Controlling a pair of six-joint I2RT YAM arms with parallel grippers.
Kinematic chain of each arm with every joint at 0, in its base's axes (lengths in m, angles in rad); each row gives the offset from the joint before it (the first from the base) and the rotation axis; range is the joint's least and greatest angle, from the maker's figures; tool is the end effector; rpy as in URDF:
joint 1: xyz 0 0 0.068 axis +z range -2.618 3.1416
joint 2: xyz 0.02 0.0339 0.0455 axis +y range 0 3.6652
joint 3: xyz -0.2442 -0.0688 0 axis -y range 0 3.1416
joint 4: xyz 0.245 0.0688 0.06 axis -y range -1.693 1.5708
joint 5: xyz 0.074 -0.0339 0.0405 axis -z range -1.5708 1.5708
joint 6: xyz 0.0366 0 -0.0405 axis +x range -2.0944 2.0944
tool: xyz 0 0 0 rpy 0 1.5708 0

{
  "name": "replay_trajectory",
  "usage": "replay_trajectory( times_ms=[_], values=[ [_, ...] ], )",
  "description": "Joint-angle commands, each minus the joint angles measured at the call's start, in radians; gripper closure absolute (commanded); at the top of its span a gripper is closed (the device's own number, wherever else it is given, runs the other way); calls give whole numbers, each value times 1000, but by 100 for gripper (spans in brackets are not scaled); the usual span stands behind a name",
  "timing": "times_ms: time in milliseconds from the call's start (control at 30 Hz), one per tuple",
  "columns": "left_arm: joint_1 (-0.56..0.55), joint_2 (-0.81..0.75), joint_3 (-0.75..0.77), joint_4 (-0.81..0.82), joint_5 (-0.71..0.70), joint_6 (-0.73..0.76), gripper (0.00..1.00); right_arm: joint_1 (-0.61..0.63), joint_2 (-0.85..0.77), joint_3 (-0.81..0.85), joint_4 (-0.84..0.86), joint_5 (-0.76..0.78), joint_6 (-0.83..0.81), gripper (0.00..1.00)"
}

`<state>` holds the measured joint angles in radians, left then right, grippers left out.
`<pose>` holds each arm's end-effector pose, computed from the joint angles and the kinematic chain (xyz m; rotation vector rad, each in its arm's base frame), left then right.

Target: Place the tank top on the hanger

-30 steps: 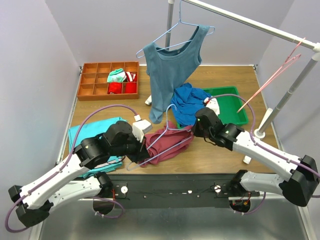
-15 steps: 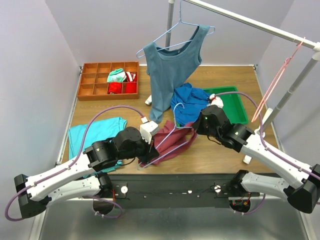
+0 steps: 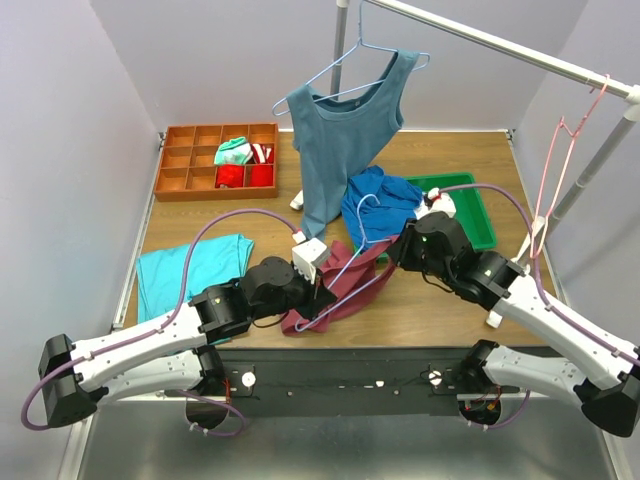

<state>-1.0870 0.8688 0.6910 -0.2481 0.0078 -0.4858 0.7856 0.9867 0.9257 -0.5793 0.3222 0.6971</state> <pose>0.0996 -0.1903 0.2700 0.6406 2.0483 -0.9848 0.1642 0.1479 0.2972 0.0823 2.2134 0.4838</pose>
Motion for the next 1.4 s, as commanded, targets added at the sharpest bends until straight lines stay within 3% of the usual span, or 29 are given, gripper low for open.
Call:
replay_trajectory(
  times_ms=[0,67,200,533,967,1167,1367],
  values=[
    [-5,-1,-33,154,-54,-2,100,4,-29,27,-14,3,-65,51],
    [-5,6,-39,155,-60,0,100,3,-40,33,-8,-9,-96,38],
    [-5,22,-48,155,-75,0,100,3,-79,18,56,-44,-152,31],
    [-5,136,-31,165,-37,3,100,4,-13,27,208,-207,-260,31],
    [-7,205,13,156,53,27,100,18,110,18,269,-65,-303,33],
    [-7,211,22,147,77,35,100,53,130,5,286,23,-303,49],
    [-7,208,24,161,67,12,100,83,159,25,269,104,-301,93]
  ],
)
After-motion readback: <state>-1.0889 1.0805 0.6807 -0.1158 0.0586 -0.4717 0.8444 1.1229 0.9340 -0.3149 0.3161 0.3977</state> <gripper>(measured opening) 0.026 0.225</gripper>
